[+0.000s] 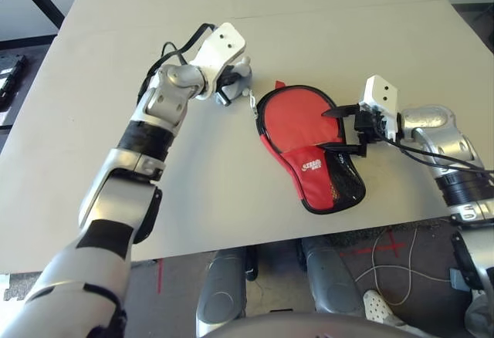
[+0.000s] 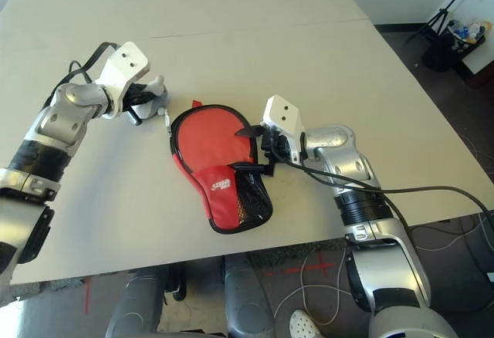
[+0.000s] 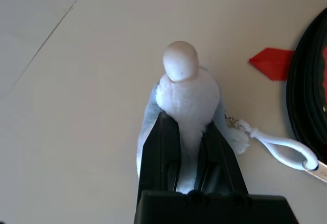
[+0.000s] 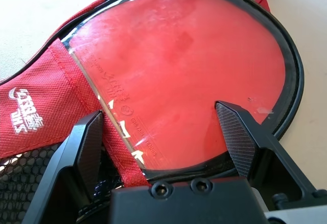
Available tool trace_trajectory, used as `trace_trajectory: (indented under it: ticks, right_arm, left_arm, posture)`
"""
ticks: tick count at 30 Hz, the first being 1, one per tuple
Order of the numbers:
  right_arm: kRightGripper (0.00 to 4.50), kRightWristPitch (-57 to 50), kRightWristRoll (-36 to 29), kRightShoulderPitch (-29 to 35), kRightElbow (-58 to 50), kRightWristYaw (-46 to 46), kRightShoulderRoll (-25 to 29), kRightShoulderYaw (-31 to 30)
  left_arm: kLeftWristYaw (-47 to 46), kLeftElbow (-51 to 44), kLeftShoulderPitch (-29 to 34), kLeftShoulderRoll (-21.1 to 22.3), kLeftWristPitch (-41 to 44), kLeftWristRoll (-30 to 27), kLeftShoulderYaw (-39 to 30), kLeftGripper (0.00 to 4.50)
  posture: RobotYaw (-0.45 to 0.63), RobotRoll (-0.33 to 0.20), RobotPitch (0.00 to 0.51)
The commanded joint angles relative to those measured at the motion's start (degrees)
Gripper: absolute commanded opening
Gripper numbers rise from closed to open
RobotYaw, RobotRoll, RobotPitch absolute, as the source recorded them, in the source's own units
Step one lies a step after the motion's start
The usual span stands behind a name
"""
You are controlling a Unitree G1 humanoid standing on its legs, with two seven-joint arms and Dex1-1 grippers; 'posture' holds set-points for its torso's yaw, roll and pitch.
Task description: Store the ping-pong paddle in its case and zip it.
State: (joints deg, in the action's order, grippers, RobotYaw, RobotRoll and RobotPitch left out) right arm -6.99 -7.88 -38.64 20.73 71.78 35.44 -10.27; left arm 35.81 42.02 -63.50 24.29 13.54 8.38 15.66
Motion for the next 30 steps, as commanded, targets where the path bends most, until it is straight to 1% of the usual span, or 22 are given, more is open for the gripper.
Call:
trace_trajectory:
  ticks: [1, 6, 11, 13, 16, 22, 24, 27, 30]
  right_arm:
    - [4.50, -0.9, 2.8, 2.4, 1.0, 0.1, 0.3, -2.8]
    - [4.50, -0.8, 3.1, 2.6, 0.7, -0.2, -0.1, -3.3]
    - [4.50, -1.0, 3.1, 3.0, 0.1, -0.5, -0.1, -3.4]
    - [4.50, -1.0, 3.2, 3.1, -0.1, -0.6, 0.0, -3.4]
    - [4.50, -1.1, 3.2, 3.3, -0.3, -0.8, 0.1, -3.4]
    - [4.50, -1.3, 3.3, 3.7, -0.8, -1.0, 0.2, -3.5]
    - [4.50, -1.4, 3.2, 3.8, -0.9, -1.1, 0.1, -3.6]
    - [4.50, -1.4, 3.3, 4.0, -1.0, -1.3, 0.1, -3.6]
    - [4.50, -1.5, 3.3, 4.2, -1.2, -1.6, 0.0, -3.6]
  left_arm:
    - [-2.2, 6.5, -3.8, -1.7, -4.2, 1.5, -0.6, 0.21]
    - [-6.1, 18.0, -11.5, -6.5, -10.6, 2.5, -1.1, 0.21]
    - [-8.3, 24.2, -16.1, -10.2, -14.8, 3.0, -1.9, 0.21]
    - [-9.0, 26.0, -18.0, -12.3, -15.7, 3.0, -2.2, 0.21]
    - [-9.6, 27.9, -20.1, -15.4, -16.8, 2.9, -2.6, 0.21]
    - [-9.2, 29.3, -22.2, -20.7, -18.4, 2.9, -2.9, 0.21]
    - [-9.1, 29.6, -22.6, -21.9, -18.6, 3.0, -3.0, 0.21]
    - [-8.2, 29.7, -23.5, -25.6, -18.9, 2.6, -3.1, 0.21]
    - [-6.5, 29.3, -23.3, -28.1, -18.8, 2.1, -3.5, 0.21]
  posture:
    - [-0.08, 0.000, 0.282]
    - [-0.09, 0.000, 0.276]
    - [-0.10, 0.000, 0.270]
    - [-0.10, 0.000, 0.271]
    - [-0.11, 0.000, 0.272]
    - [-0.11, 0.000, 0.273]
    - [-0.12, 0.000, 0.273]
    - [-0.12, 0.000, 0.273]
    - [-0.13, 0.000, 0.273]
